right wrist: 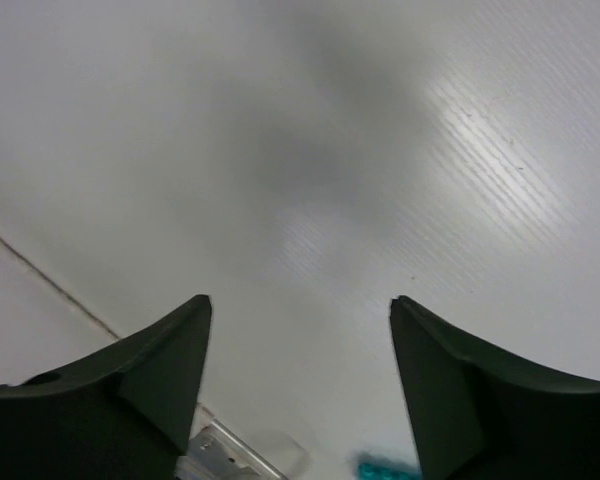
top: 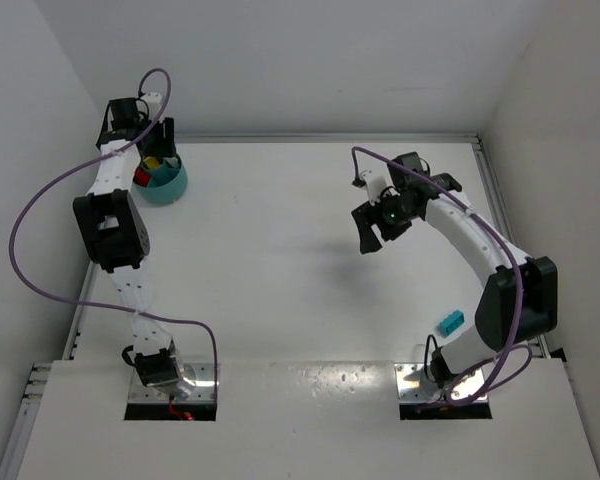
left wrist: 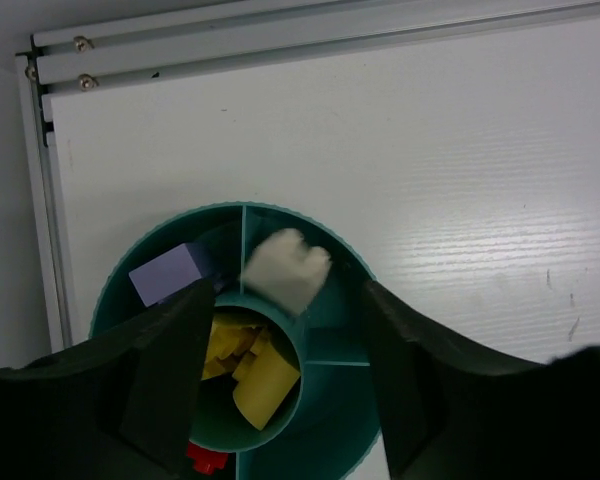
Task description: Sort the legos into containers by color
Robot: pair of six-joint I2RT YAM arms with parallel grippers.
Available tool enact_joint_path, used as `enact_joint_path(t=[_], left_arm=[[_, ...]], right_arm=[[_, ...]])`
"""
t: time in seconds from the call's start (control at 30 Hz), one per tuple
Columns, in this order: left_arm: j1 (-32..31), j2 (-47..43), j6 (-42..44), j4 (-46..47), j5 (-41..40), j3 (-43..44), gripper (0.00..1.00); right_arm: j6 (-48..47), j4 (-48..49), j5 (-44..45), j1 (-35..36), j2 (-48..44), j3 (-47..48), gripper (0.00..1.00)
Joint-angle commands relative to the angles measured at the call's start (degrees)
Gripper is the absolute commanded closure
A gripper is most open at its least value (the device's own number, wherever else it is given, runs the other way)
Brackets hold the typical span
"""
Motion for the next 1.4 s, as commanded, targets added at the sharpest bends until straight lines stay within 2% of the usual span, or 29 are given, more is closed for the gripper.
enact_joint_path(t=[0.0,0.03,0.1,0.23,0.33,0.37,0.4,0.5,0.53,0.63,0.8,0.97,1.17,1.37], left_arm=[[1.3,-1.6,0.6,0.1,0.5,2.3,0.32],[1.3,-2.2,0.6,0.1,1.1,2.3,0.28],[1.3,-2.2,-0.1,0.1,1.1,2.3,0.27],[1.3,-4.0,-1.9,0.1,1.1,4.1,0.26],[1.3,-8.0,-2.5,0.1,5.7,3.1,0.22],[1.3,-9.2,-2.5,-0.5,9.6,2.6,0.07],[1.3,-11.7,-2.5,-1.0,11.6,1.8,0.00],[0.5,-14.9,-1.2,-5.0,18.5,1.3,0.00],[-0.1,-16.7,-1.2,-6.2,19.1,0.7,0.00],[-2.9,-21.4,0.1,-11.8,20.6,-2.4,0.00],[-6.8,-31.9,1.7,-12.3,22.0,-13.7,0.00],[-10.8,-38.6,1.0,-13.6,22.0,-21.7,0.00],[-13.9,-43.3,-1.2,-14.9,22.5,-25.0,0.00],[-16.5,-45.8,-1.8,-19.4,18.2,-25.0,0.00]], right_arm=[[-0.2,-0.7,4.2,-1.1,-2.5,-0.3,0.25],[-0.2,-0.7,6.2,-1.6,-3.2,-1.6,0.21],[-1.4,-0.7,10.1,-2.3,-4.2,-3.3,0.14],[-4.3,-0.7,16.3,-4.9,-8.6,-8.2,0.14],[-9.8,-4.6,18.2,-7.3,-11.9,-10.0,0.16],[-13.1,-6.1,18.8,-8.7,-13.5,-10.7,0.17],[-14.8,-7.2,18.8,-9.4,-14.6,-11.6,0.21],[-20.8,-9.9,21.9,-11.4,-18.4,-15.1,0.25],[-21.3,-10.8,23.7,-11.5,-18.4,-15.9,0.29],[-21.3,-13.4,28.9,-13.4,-17.7,-17.3,0.33],[-18.9,-14.0,31.9,-15.5,-18.3,-21.6,0.33],[-15.3,-12.4,28.9,-17.1,-16.7,-26.6,0.31],[-14.7,-5.0,28.8,-18.2,-15.5,-30.9,0.24],[-15.5,-1.7,26.8,-19.3,-11.9,-30.9,0.21]])
